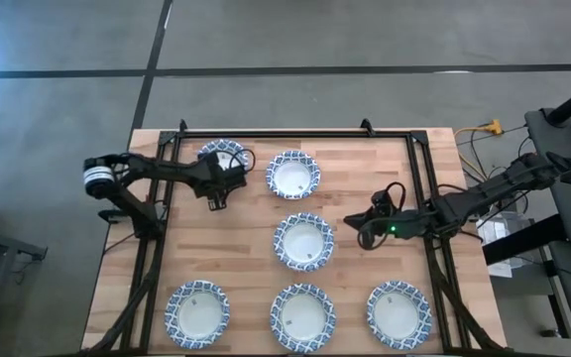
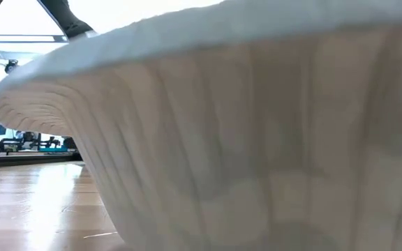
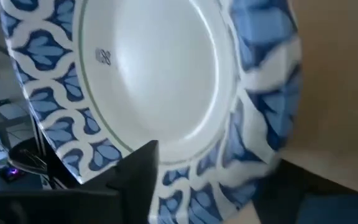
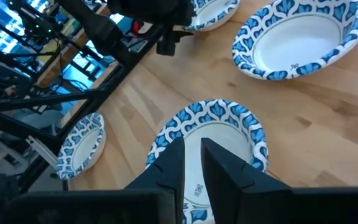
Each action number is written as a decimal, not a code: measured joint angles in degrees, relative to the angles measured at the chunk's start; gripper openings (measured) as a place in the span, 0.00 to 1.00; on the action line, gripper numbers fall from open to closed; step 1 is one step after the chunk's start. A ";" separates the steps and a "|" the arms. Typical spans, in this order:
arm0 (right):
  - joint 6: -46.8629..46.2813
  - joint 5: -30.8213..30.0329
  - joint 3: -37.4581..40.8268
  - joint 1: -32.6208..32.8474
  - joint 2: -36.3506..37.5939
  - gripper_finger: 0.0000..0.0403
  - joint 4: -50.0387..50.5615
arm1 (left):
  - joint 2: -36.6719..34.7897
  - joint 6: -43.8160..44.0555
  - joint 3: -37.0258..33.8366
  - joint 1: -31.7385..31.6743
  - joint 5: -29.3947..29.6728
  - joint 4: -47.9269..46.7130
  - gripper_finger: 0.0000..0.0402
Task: Nest bowls inside each other
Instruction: Stack the white patterned bowl on top of the other white patterned bowl
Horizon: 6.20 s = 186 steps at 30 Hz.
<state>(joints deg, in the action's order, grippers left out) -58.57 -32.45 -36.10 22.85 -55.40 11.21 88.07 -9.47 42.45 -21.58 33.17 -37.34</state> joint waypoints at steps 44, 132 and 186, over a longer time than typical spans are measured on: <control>6.09 -0.21 0.00 0.13 2.23 0.12 -0.71 | -20.65 -26.44 15.39 36.70 -20.05 9.41 0.00; 11.70 7.64 -0.02 0.17 18.12 0.12 18.55 | 15.45 22.09 37.25 26.45 -61.39 26.85 0.02; 9.48 10.41 -0.02 0.27 17.82 0.12 18.61 | 30.78 39.15 38.41 25.75 -62.64 32.22 0.00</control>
<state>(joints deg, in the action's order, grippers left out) -49.08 -22.04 -36.12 23.12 -37.57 29.82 118.85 29.68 80.86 4.17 -29.47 -5.13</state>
